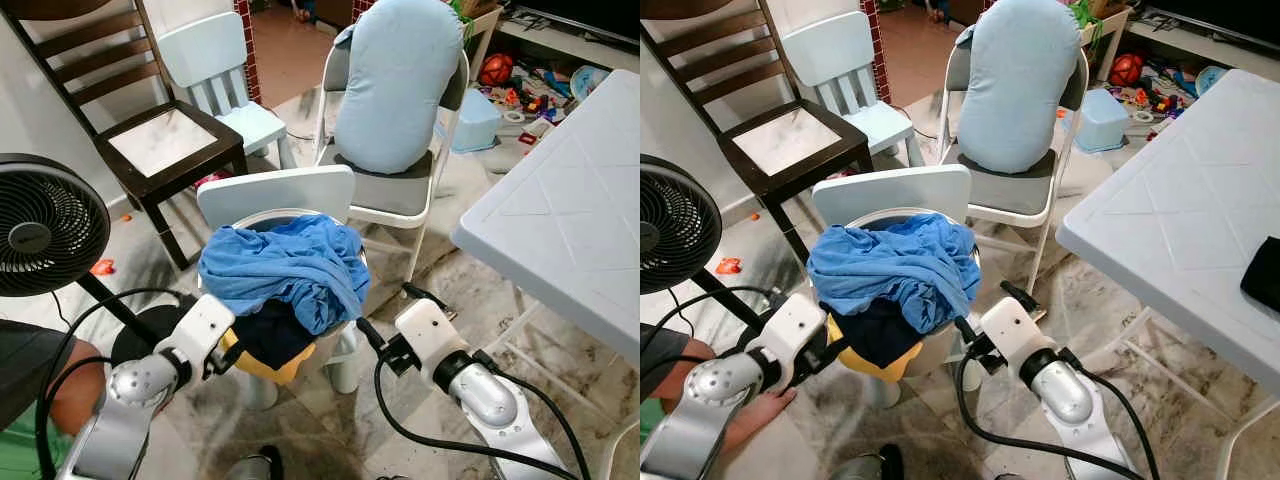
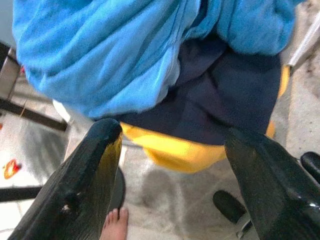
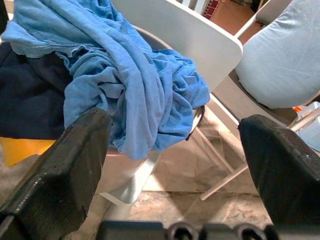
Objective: Hang hanger
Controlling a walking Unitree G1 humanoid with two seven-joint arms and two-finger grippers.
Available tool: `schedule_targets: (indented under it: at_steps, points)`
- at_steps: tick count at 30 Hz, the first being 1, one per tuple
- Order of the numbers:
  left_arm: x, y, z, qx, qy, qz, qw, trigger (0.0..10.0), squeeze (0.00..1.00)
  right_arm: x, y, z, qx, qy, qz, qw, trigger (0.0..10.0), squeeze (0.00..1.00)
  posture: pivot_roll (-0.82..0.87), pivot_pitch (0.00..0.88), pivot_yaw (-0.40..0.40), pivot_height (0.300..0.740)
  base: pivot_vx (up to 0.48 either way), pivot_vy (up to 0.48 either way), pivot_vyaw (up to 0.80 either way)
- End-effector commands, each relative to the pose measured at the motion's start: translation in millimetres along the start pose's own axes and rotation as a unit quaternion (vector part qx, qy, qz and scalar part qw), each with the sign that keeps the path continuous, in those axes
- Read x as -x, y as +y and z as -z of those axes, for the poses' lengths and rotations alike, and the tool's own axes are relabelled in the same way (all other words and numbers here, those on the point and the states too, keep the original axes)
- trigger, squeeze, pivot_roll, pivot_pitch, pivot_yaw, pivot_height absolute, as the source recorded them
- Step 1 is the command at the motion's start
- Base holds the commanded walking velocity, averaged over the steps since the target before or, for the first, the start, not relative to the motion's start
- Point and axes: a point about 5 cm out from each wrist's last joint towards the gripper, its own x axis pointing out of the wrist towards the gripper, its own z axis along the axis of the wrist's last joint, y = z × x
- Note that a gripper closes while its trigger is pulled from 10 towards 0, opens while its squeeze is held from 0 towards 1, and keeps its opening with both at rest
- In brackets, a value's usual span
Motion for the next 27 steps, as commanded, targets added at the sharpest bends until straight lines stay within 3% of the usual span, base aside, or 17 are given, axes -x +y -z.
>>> schedule_targets:
  at_steps: [1, 15, 20, 24, 25, 26, 27]
  points:
    - [1.5, 4.0, 4, -0.012, 0.003, -0.014, 1.0, 10.0, 1.0, 2.4, -0.1, 2, -0.005, 0.003, 0.0, 1.0, 10.0, 0.0, 0.0, 0.127, 0.028, 0.74, 0.0, 0.0, 0.0]
    - [-10.8, 10.9, -9, -0.007, -0.028, -0.022, 0.999, 10.0, 1.0, 4.0, 3.8, 3, -0.013, 0.005, -0.005, 1.0, 10.0, 0.0, -0.01, 0.132, 0.02, 0.74, 0.0, 0.0, 0.0]
    - [-24.4, 11.0, -7, -0.018, -0.002, 0.004, 1.0, 10.0, 1.0, 4.5, 3.8, 2, -0.012, 0.005, -0.008, 1.0, 10.0, 0.0, -0.03, 0.141, 0.017, 0.74, 0.0, 0.0, 0.0]
    - [-33.0, 12.8, -8, -0.055, 0.019, 0.026, 0.998, 10.0, 1.0, 9.3, 1.8, 3, -0.008, 0.01, -0.004, 1.0, 10.0, 0.0, -0.05, 0.15, 0.022, 0.74, 0.0, 0.0, 0.0]
    - [-35.1, 13.7, -9, -0.065, 0.021, 0.032, 0.997, 10.0, 0.84, 11.4, 0.4, 4, -0.007, 0.012, -0.001, 1.0, 10.0, 0.0, -0.06, 0.152, 0.025, 0.74, 0.0, 0.0, 0.0]
    - [-38.4, 15.4, -10, -0.074, 0.022, 0.037, 0.996, 10.0, 0.58, 14.2, -1.7, 5, -0.006, 0.016, 0.004, 1.0, 10.0, 0.0, -0.06, 0.152, 0.026, 0.74, 0.0, 0.0, 0.0]
    - [-39.6, 16.0, -11, -0.076, 0.022, 0.039, 0.996, 10.0, 0.58, 15.1, -2.4, 5, -0.006, 0.017, 0.006, 1.0, 10.0, 0.0, -0.06, 0.152, 0.026, 0.74, 0.0, 0.0, 0.0]
